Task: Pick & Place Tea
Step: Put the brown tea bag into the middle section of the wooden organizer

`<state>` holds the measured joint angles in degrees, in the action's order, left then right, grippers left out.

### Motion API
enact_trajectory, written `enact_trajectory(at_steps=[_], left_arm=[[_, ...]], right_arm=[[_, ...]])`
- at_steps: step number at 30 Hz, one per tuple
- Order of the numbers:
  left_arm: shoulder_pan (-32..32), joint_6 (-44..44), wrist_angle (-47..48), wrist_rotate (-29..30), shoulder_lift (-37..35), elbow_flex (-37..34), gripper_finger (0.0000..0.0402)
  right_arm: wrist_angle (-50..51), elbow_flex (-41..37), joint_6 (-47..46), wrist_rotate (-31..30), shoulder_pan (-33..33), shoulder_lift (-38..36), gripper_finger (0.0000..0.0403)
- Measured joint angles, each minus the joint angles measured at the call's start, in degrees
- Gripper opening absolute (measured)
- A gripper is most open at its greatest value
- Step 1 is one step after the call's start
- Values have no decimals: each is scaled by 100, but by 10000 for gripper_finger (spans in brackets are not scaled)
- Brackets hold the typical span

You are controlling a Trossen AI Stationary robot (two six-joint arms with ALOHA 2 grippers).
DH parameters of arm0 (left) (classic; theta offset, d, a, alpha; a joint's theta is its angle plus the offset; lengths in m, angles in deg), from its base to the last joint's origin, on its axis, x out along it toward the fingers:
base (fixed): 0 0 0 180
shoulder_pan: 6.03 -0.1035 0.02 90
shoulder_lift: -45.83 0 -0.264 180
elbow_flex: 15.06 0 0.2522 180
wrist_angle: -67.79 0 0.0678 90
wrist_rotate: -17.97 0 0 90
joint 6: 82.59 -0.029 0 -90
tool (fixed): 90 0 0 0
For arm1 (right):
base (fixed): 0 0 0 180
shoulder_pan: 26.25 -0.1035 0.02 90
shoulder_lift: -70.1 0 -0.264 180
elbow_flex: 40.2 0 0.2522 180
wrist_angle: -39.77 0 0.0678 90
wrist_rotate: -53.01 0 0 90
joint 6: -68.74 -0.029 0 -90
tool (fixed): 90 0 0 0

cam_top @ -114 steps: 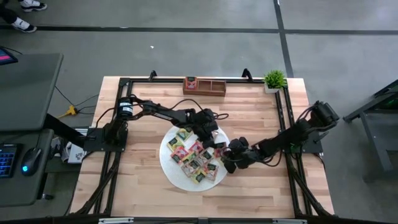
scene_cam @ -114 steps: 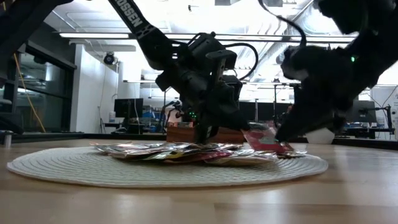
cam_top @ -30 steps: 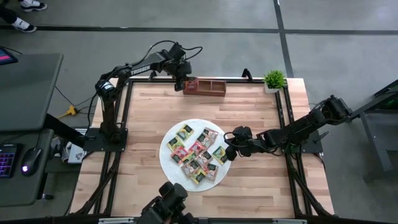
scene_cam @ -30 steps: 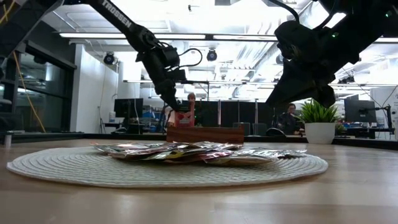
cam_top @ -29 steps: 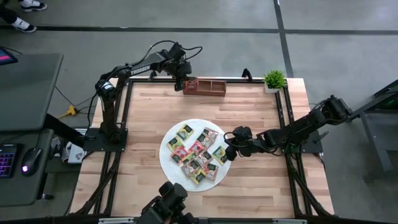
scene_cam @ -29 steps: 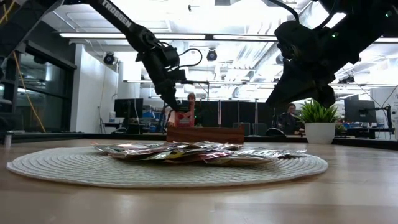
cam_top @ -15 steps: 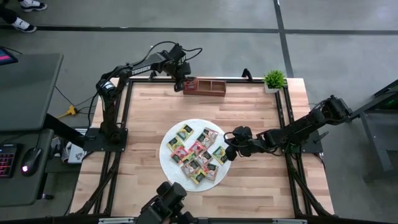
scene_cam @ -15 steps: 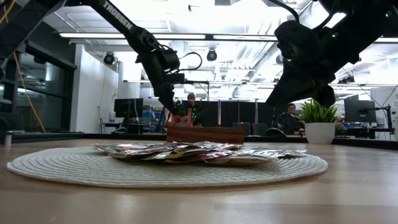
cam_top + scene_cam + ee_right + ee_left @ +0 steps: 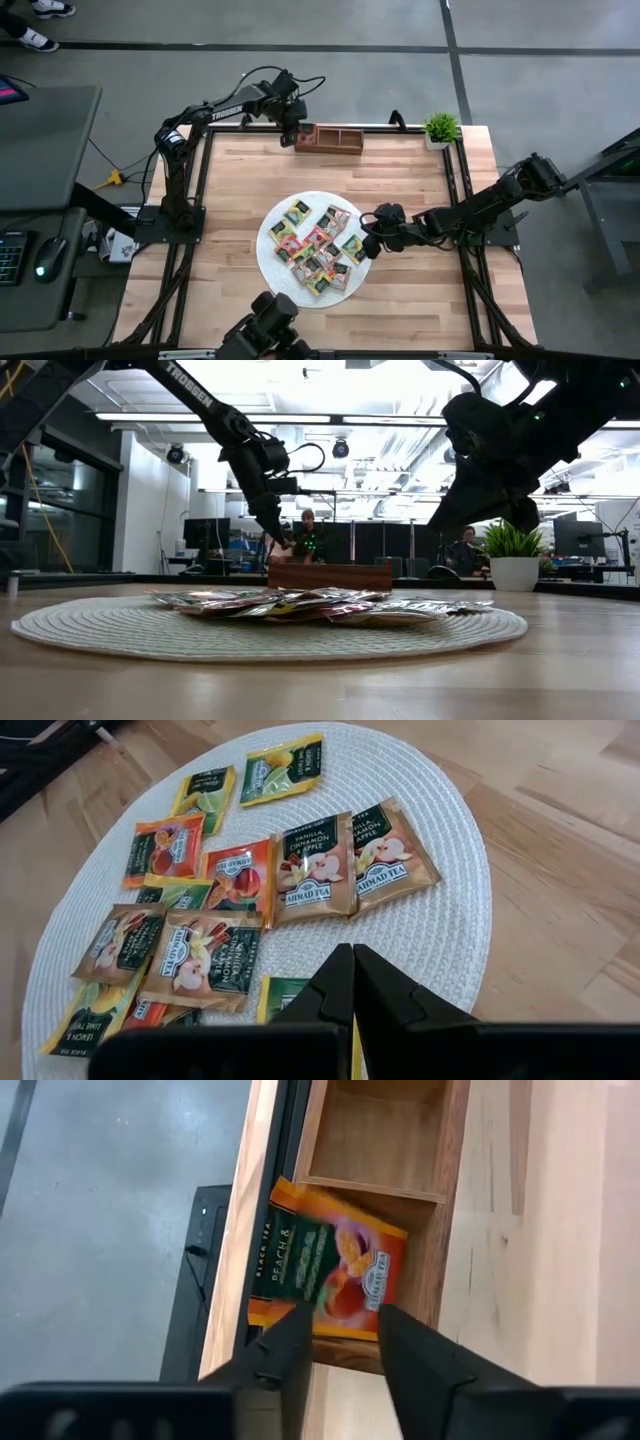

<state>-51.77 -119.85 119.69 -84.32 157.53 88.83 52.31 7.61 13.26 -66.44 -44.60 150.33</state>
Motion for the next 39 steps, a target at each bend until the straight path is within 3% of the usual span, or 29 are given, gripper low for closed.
enact_trajectory(at_steps=[4,8,13,20,26,32,39], left_arm=[[2,2,99,-36,0,0,145],[2,17,358,-42,-87,0,143],[129,-50,417,33,-367,7,108],[358,-1,734,119,-897,9,14],[705,29,1366,210,-1225,1,9],[1219,527,1210,410,-2080,-932,1],[2024,2159,413,439,-3544,-2786,1]], right_arm=[[0,0,24,54,-1,0,0],[0,1,44,77,-1,0,0],[0,1,48,79,-2,0,0],[0,-1,162,145,-2,0,0],[2,1,341,332,-2,0,0],[0,1,540,501,-2,0,0],[-37,1,835,1051,170,2,0]])
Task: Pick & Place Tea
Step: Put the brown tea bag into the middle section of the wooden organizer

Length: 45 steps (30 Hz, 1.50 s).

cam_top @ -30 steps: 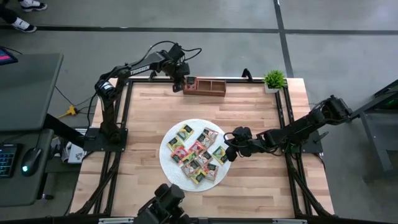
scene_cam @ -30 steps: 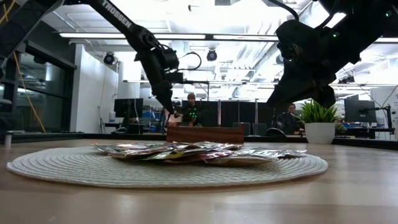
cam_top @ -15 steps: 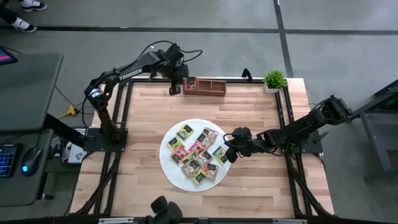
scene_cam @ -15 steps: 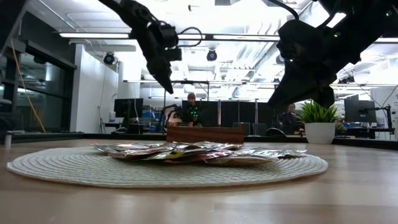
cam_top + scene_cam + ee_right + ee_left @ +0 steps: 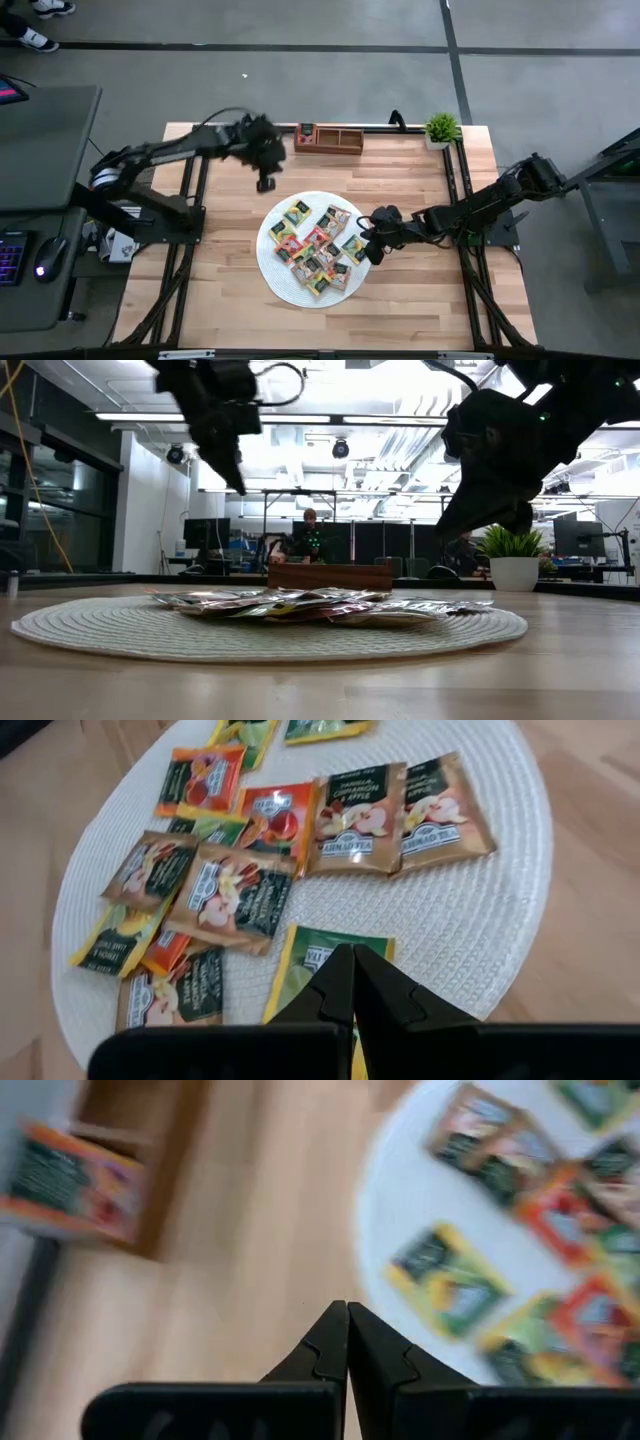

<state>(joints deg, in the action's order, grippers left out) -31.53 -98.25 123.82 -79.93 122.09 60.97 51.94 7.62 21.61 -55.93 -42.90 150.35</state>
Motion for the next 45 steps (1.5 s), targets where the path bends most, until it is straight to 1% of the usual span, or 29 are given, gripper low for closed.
enact_trajectory(at_steps=[3,5,8,10,12,15,17,19,21,23,26,28,32,37,39,45], left_arm=[[544,828,-539,26,-571,-651,0],[975,1418,-740,155,-830,-1027,0],[1701,2174,-1168,251,-1066,-1399,0],[2206,2548,-1487,276,-1063,-1563,0],[2720,2862,-1758,410,-1046,-1675,0],[3404,3369,-2554,864,-929,-1773,0],[3745,3722,-2784,1212,-767,-1881,0],[4022,4128,-3058,1436,-655,-1944,0],[4245,4461,-3458,1494,-562,-1978,0],[4423,4626,-3653,1498,-429,-2087,0],[4525,4887,-4399,1302,-121,-2283,0],[4622,5011,-4952,1110,46,-2461,0],[4883,5074,-5870,1128,398,-2727,0],[5253,5064,-5985,1641,815,-2779,0],[5379,5068,-5991,1806,1012,-2781,0],[5656,5381,-6314,2645,1430,-2779,0]], right_arm=[[-19,0,225,324,178,-2,0],[-134,0,453,614,325,-2,0],[-373,15,868,1205,561,-9,0],[-349,105,1130,1468,682,-11,0],[-332,248,1381,1571,780,-11,0],[-313,539,1621,1612,885,-11,0],[-45,810,1568,1556,940,-11,0],[424,1116,1254,1413,979,0,0],[903,1409,876,1192,995,6,0],[1235,1677,584,950,994,38,0],[1722,1991,162,758,990,111,0],[1977,2134,-117,800,990,174,0],[2059,2225,-388,971,941,276,0],[2176,2223,-772,1024,700,424,0],[2095,2223,-860,1032,596,517,0],[1745,2221,-956,1060,346,803,0]])
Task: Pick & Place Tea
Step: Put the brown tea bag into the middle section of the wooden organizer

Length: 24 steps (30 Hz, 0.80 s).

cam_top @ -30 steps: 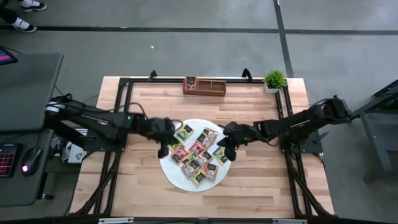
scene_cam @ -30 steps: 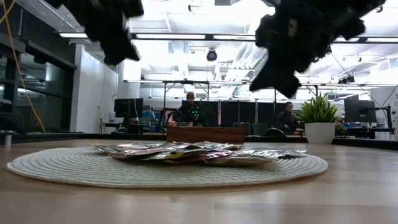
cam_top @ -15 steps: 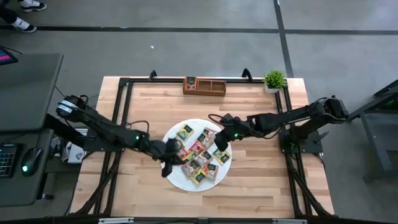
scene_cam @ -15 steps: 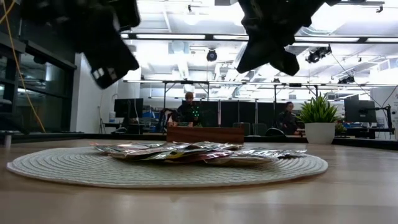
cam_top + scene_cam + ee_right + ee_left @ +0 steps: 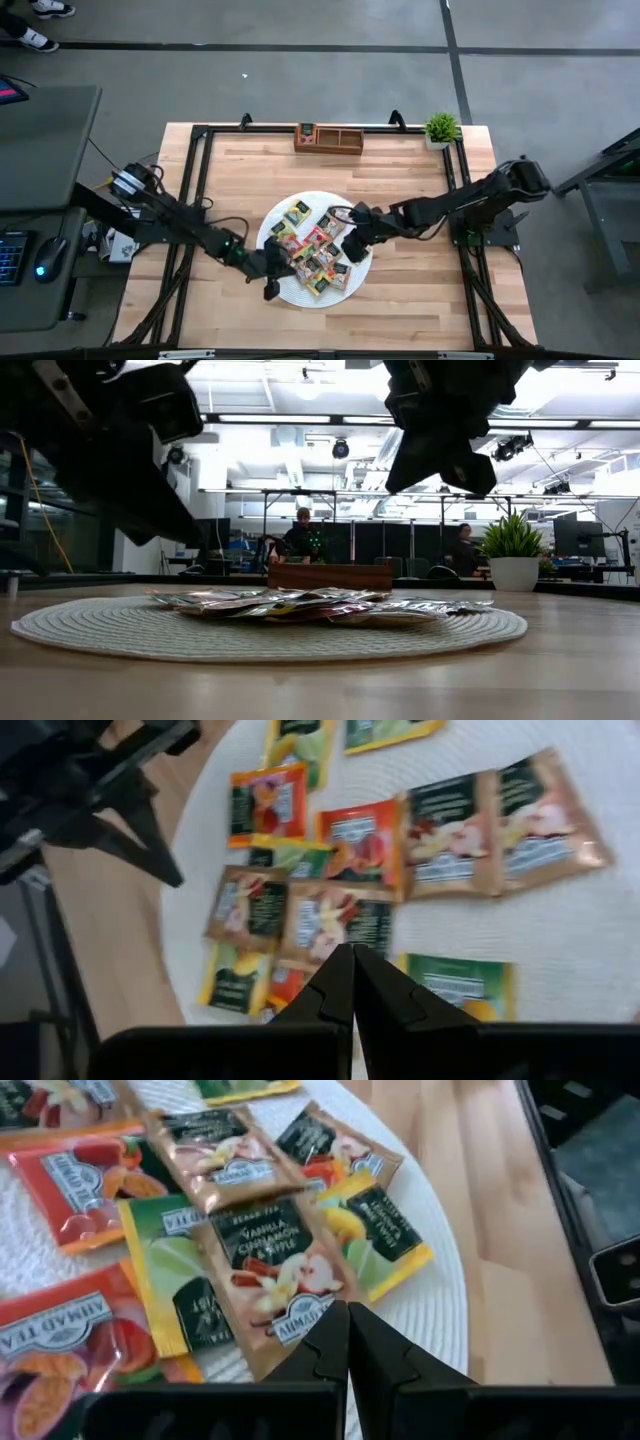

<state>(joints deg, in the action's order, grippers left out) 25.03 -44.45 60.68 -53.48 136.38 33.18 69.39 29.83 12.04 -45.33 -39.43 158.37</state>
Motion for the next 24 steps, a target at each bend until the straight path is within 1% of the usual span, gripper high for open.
enact_trajectory(at_steps=[4,7,11,14,18,20,24], left_arm=[[209,264,-70,612,148,20,0],[288,356,-63,894,292,23,0],[284,416,-32,1033,456,123,0],[274,361,-42,1052,635,340,0],[274,323,13,1173,889,602,0],[274,492,229,1210,970,726,0],[274,733,951,1228,1068,945,0]], right_arm=[[-300,0,50,-20,-151,98,0],[-480,0,174,-37,-238,107,0],[-734,-3,449,-8,-277,107,0],[-931,-4,584,-3,-310,107,0],[-951,-4,624,-38,-380,107,0],[-951,-4,626,-44,-420,107,0],[-929,-4,637,-70,-455,107,0]])
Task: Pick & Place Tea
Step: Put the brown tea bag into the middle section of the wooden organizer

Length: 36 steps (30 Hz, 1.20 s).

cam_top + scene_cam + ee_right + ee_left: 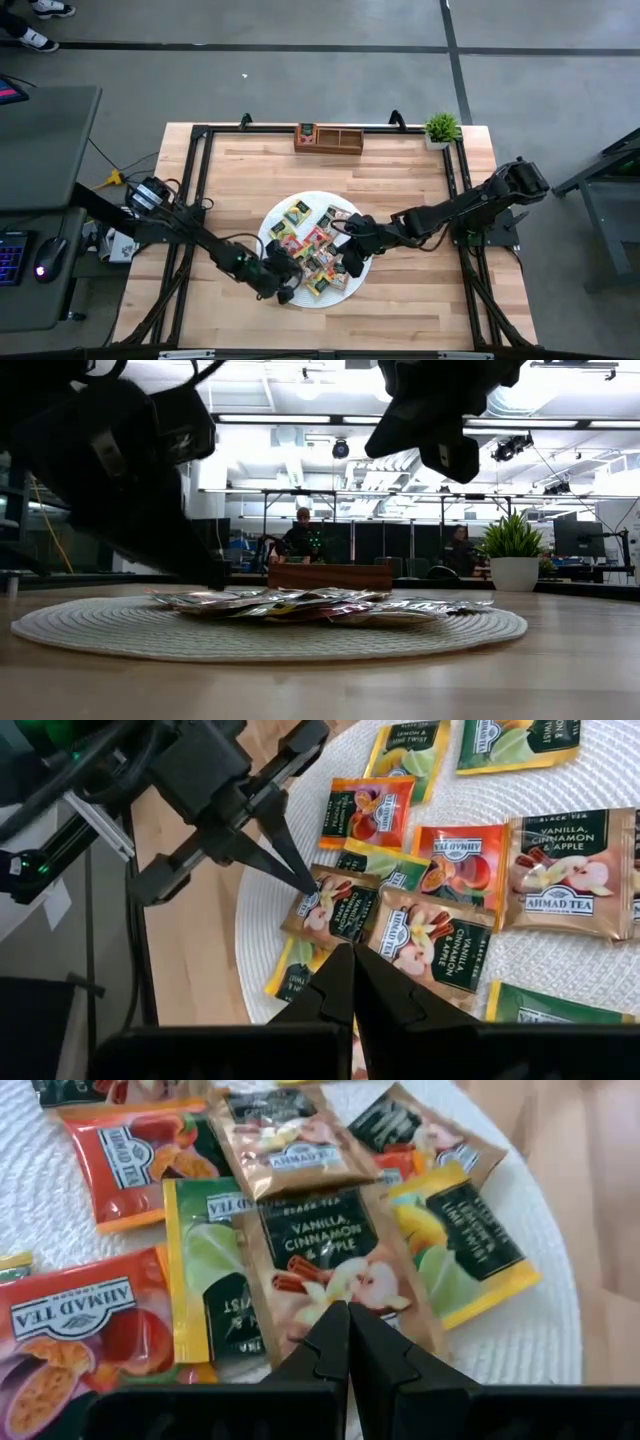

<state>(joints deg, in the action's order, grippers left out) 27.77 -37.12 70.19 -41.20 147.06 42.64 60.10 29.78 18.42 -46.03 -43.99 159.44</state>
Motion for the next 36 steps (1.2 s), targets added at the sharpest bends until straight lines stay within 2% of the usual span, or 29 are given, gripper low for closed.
enact_trajectory(at_steps=[9,20,26,31,36], left_arm=[[0,5,193,-178,-1,45,0],[0,262,358,-260,285,71,0],[-2,265,418,-225,303,69,0],[0,263,453,-225,308,66,0],[-2,264,451,-220,312,58,0]], right_arm=[[68,0,9,0,-4,0,0],[-149,2,-566,121,13,60,0],[-1068,2,-878,937,159,684,5],[-1243,-2,-1205,1363,259,1248,37],[-1595,-2,-1226,1669,381,1459,99]])
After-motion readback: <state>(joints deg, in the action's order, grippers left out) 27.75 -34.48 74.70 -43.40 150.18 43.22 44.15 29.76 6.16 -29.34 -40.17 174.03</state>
